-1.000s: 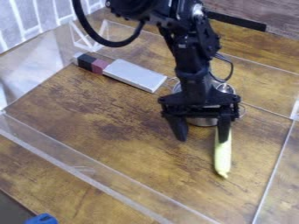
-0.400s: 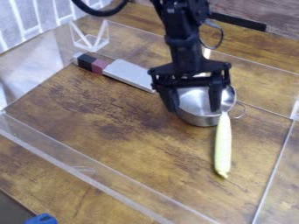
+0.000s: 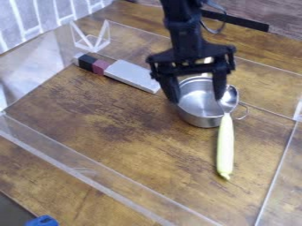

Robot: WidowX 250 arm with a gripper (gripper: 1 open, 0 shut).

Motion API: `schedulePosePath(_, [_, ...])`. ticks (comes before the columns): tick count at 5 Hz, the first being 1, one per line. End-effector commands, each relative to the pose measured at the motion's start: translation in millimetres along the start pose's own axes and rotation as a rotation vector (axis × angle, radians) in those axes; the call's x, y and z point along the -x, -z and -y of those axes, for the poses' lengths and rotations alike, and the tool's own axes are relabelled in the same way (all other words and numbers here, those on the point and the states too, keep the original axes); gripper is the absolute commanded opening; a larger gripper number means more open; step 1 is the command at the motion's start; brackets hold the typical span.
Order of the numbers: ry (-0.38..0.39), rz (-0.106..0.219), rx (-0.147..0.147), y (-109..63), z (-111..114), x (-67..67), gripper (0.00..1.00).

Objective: Move the toy knife to the right side of the table

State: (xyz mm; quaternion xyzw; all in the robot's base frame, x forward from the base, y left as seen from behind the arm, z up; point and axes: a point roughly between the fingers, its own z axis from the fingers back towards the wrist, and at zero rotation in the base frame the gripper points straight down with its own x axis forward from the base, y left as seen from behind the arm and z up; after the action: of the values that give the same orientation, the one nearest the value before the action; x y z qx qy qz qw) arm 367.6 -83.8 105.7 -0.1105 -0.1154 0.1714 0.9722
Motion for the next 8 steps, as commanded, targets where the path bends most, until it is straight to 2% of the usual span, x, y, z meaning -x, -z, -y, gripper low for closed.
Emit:
schedulePosePath(1, [0.067,0.056,0.057,-16.1,13,4.9,1.0])
schedulePosePath(3, [0.024,0.064,0.027,-5.0,6,-2.7,1.0])
schedulePosePath(4, [0.02,0.059,0.016,9.9,6,-3.8,1.0])
schedulePosePath(5, [0.008,0.054,0.009,17.1,5,-10.6,1.0])
schedulePosePath(6, [-0.032,0.052,-0.005,-0.8,7,-13.5,1.0])
schedulePosePath(8, [-0.079,0.052,-0.009,-13.2,12,-15.4,1.0])
